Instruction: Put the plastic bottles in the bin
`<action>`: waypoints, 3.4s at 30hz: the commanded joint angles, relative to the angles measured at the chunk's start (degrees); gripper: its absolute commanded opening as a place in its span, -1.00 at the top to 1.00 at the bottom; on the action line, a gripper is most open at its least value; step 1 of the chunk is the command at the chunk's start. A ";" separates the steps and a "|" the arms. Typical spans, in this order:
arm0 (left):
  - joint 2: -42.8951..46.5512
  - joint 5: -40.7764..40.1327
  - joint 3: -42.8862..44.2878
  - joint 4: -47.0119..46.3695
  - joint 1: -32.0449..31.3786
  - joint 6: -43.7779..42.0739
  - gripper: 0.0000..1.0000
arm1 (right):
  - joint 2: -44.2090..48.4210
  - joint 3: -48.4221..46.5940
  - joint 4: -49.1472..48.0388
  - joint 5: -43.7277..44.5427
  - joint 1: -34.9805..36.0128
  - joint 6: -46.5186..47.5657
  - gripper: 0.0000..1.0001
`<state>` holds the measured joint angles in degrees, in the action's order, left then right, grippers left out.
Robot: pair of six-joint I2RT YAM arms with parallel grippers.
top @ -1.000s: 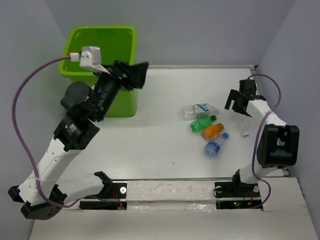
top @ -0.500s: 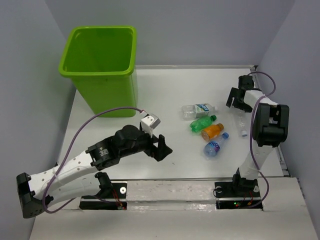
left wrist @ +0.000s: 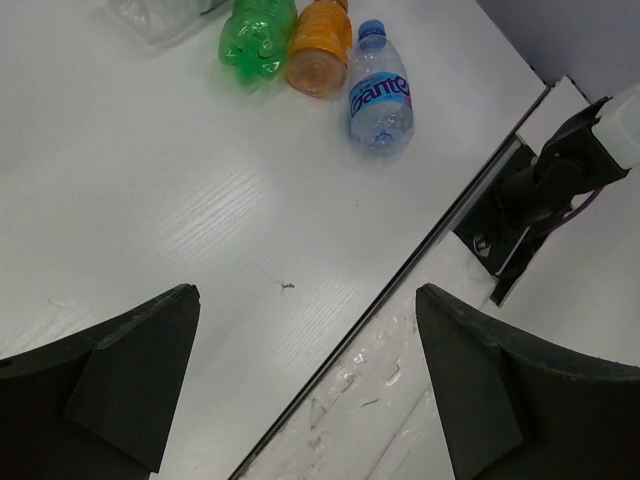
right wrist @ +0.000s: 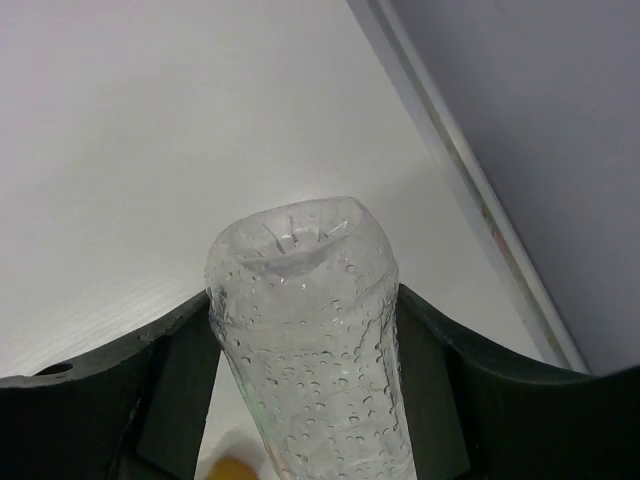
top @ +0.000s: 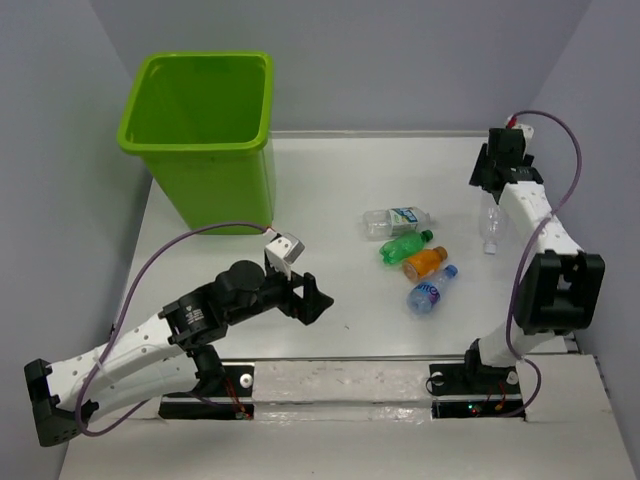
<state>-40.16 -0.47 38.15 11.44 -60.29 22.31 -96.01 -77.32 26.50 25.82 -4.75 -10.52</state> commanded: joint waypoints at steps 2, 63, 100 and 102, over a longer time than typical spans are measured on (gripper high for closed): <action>1.06 -1.99 -0.45 -0.28 0.09 0.72 -0.98 | 16.79 -8.27 -2.77 1.78 14.49 0.25 -0.03; -9.41 1.09 0.17 0.51 -1.23 -0.95 -0.98 | -41.03 -76.06 -62.91 -21.78 52.30 -4.07 -0.32; -73.18 -7.43 56.73 -2.67 -11.95 -8.24 -0.91 | 75.33 31.52 -9.89 21.64 40.26 -10.82 -0.21; -76.98 -8.40 61.59 -0.38 -12.04 -8.51 -0.91 | 76.49 31.79 -9.89 21.29 40.26 -11.27 -0.18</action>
<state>-113.36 -5.56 90.87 5.15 -72.31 16.34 -22.76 -45.87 14.66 44.80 35.68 -19.49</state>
